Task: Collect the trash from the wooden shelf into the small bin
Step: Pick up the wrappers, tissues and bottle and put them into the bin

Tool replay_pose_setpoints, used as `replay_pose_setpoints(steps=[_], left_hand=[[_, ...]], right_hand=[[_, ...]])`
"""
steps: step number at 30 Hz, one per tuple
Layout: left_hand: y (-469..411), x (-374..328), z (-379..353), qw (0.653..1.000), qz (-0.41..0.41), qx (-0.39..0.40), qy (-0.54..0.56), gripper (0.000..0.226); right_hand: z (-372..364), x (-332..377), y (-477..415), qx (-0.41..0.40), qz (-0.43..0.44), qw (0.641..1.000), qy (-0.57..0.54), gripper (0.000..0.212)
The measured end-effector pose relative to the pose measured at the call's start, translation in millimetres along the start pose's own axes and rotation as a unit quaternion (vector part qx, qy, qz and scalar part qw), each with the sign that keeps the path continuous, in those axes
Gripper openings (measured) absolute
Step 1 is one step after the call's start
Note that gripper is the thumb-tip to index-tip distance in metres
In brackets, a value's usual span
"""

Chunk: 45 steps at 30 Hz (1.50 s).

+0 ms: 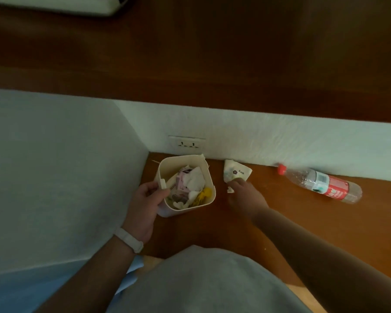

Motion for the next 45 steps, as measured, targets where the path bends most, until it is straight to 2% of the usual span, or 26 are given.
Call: replay_pose_setpoints(steps=[4,13,18,21,25,27,34,37,42,45], left_hand=[[3.5,-2.3,10.0,1.0,-0.015,-0.025,0.004,0.038],[9.0,4.0,9.7,0.999,-0.011,-0.043,-0.003,0.035],[10.4,4.5,4.3,0.999,-0.004,-0.032,-0.015,0.033],[9.2,2.7,-0.5,1.0,0.003,-0.011,-0.018,0.034],[7.4,1.4,-6.7,1.0,0.006,0.005,-0.024,0.036],[7.1,1.9,-10.2,0.999,0.012,0.017,-0.029,0.033],[10.1,2.9,-17.0,0.998,0.02,0.042,-0.041,0.035],[11.5,1.0,-15.1,0.998,0.021,0.041,-0.038,0.032],[12.8,-3.5,-5.2,0.999,0.012,0.019,-0.032,0.032],[14.4,-5.2,4.4,1.0,0.014,0.0,-0.022,0.035]], right_hand=[[-22.0,10.1,-17.2,0.029,0.042,0.995,0.086,0.05],[-35.7,10.6,-17.9,0.037,0.073,0.994,0.077,0.029],[-2.0,18.3,-2.4,-0.041,0.06,0.996,0.06,0.029],[33.1,22.8,11.2,-0.117,0.034,0.993,0.0,0.025],[77.6,37.8,31.7,-0.191,0.048,0.976,-0.094,0.021],[90.2,49.2,43.8,-0.2,0.067,0.972,-0.104,0.023],[90.8,91.0,71.7,-0.15,0.16,0.971,-0.1,0.035],[86.5,83.0,68.3,-0.137,0.123,0.973,-0.138,0.037],[74.8,36.3,39.9,-0.164,0.012,0.97,-0.179,0.025],[49.6,0.8,9.2,-0.098,-0.053,0.987,-0.117,0.037]])
Point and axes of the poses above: each hand's wrist, its own y-axis away from the middle knuckle, its own z-axis out of the back of the hand, x = y × z, the point moved 5 cm from there along -y, towards the middle knuckle, and after that the axes turned 13 degrees about y, right-handed, at the moved point
